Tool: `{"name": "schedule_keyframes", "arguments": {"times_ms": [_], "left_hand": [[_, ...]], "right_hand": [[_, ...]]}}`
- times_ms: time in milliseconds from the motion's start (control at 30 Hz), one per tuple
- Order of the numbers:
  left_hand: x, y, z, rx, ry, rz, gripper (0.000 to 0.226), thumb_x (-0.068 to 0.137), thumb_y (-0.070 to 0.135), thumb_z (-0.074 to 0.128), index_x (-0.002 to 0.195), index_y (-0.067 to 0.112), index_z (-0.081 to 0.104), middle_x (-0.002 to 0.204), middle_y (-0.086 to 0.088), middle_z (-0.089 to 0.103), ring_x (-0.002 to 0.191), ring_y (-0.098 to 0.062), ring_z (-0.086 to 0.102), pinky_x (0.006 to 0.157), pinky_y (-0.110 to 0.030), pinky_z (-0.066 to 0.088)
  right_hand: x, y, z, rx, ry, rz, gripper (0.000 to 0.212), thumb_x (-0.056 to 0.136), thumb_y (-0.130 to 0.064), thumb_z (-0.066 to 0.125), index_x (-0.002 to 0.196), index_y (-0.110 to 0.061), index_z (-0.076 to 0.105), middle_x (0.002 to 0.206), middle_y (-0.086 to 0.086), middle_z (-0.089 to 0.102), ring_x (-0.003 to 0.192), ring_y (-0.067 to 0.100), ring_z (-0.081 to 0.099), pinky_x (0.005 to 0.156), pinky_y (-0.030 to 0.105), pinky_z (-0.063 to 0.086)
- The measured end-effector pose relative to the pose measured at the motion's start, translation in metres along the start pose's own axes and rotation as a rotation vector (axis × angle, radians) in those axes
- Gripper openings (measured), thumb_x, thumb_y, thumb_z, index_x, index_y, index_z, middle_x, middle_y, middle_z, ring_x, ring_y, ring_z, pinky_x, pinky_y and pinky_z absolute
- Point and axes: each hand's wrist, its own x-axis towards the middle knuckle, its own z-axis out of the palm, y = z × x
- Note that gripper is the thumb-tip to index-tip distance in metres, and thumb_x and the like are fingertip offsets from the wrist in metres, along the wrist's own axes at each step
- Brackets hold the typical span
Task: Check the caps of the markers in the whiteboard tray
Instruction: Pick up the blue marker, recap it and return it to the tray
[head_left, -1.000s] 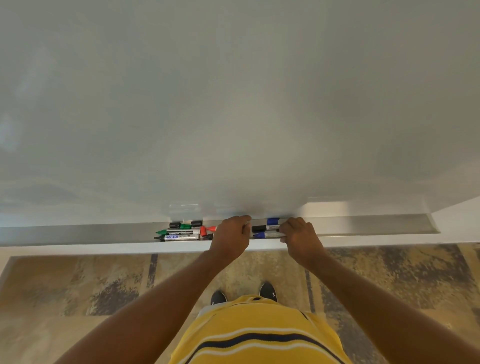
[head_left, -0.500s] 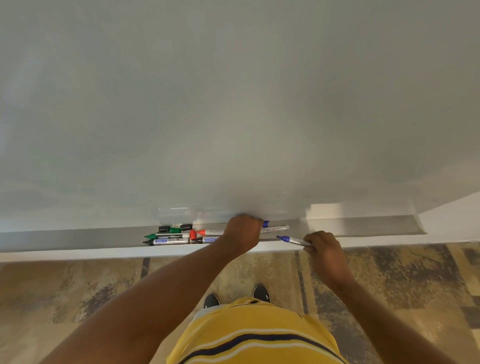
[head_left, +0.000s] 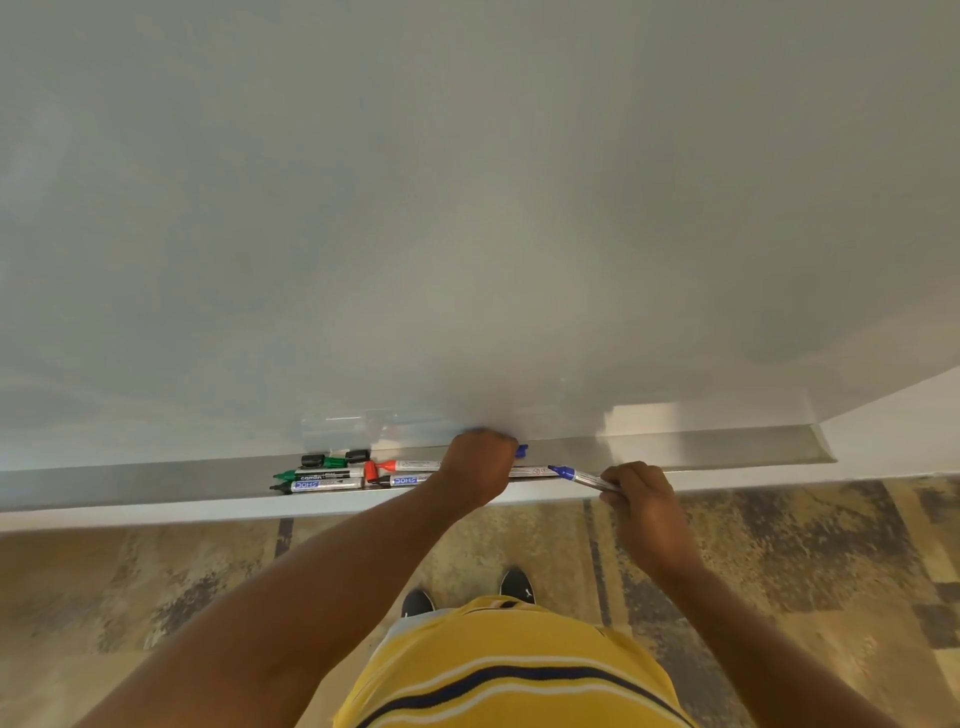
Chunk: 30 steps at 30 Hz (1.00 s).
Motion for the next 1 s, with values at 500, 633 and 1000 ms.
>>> {"name": "schedule_keyframes", "arguments": {"times_ms": [500, 633, 1000], "left_hand": [[-0.064, -0.011, -0.034, -0.764, 0.205, -0.176, 0.013, 0.092, 0.021, 0.057, 0.101, 0.023, 0.067, 0.074, 0.004, 0.067, 0.062, -0.012, 0.06, 0.06, -0.011, 0.046], [-0.092, -0.022, -0.059, -1.049, 0.33, -0.187, 0.021, 0.095, 0.017, 0.058, 0.112, 0.024, 0.068, 0.079, 0.005, 0.07, 0.07, -0.008, 0.064, 0.067, -0.011, 0.052], [-0.123, -0.037, -0.09, -1.268, 0.382, -0.136, 0.026, 0.097, 0.008, 0.053, 0.113, 0.023, 0.067, 0.082, -0.006, 0.072, 0.069, -0.009, 0.067, 0.079, -0.021, 0.057]], "right_hand": [[0.022, -0.045, -0.027, 0.281, 0.033, 0.034, 0.021, 0.09, -0.016, 0.061, 0.108, -0.025, 0.059, 0.095, -0.013, 0.061, 0.087, -0.003, 0.056, 0.069, 0.005, 0.04], [0.029, -0.071, -0.042, 0.321, 0.082, -0.045, 0.025, 0.088, -0.01, 0.064, 0.11, -0.022, 0.061, 0.097, -0.009, 0.064, 0.087, 0.003, 0.058, 0.072, 0.003, 0.039], [0.038, -0.107, -0.059, 0.287, 0.101, -0.207, 0.023, 0.088, -0.023, 0.058, 0.11, -0.023, 0.063, 0.104, -0.006, 0.065, 0.089, 0.004, 0.055, 0.076, 0.008, 0.041]]}}
